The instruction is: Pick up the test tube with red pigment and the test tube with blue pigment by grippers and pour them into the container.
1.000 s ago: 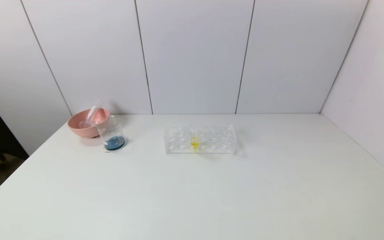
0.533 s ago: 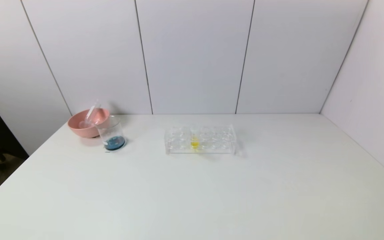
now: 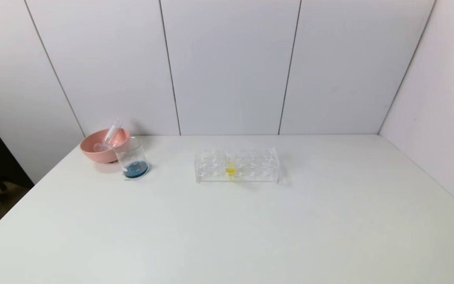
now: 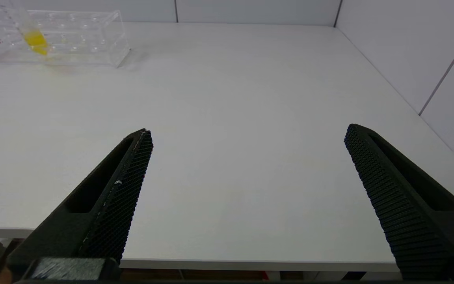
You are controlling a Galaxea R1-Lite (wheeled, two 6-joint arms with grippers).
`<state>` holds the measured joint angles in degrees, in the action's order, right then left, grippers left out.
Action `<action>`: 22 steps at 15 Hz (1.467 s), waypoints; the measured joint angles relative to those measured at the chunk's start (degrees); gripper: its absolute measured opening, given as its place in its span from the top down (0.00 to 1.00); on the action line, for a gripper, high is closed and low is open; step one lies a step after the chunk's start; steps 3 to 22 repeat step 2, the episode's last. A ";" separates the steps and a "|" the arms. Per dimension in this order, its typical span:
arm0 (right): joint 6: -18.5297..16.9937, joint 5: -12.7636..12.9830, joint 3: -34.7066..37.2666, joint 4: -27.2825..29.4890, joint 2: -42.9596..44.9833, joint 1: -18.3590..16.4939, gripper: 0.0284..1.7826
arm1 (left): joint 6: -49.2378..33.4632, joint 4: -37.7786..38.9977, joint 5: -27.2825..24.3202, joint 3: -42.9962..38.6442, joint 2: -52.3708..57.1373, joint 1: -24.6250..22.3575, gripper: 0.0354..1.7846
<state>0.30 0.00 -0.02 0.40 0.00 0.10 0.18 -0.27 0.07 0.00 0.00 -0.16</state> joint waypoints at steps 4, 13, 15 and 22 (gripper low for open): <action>-0.15 0.00 0.00 0.01 0.00 -0.02 0.00 | 0.00 0.00 0.00 0.00 0.00 0.00 0.01; -0.15 0.00 0.00 0.01 0.00 -0.02 0.00 | 0.00 0.00 0.00 0.00 0.00 0.00 0.01; -0.15 0.00 0.00 0.01 0.00 -0.02 0.00 | 0.00 0.00 0.00 0.00 0.00 0.00 0.01; -0.15 0.00 0.00 0.01 0.00 -0.02 0.00 | 0.00 0.00 0.00 0.00 0.00 0.00 0.01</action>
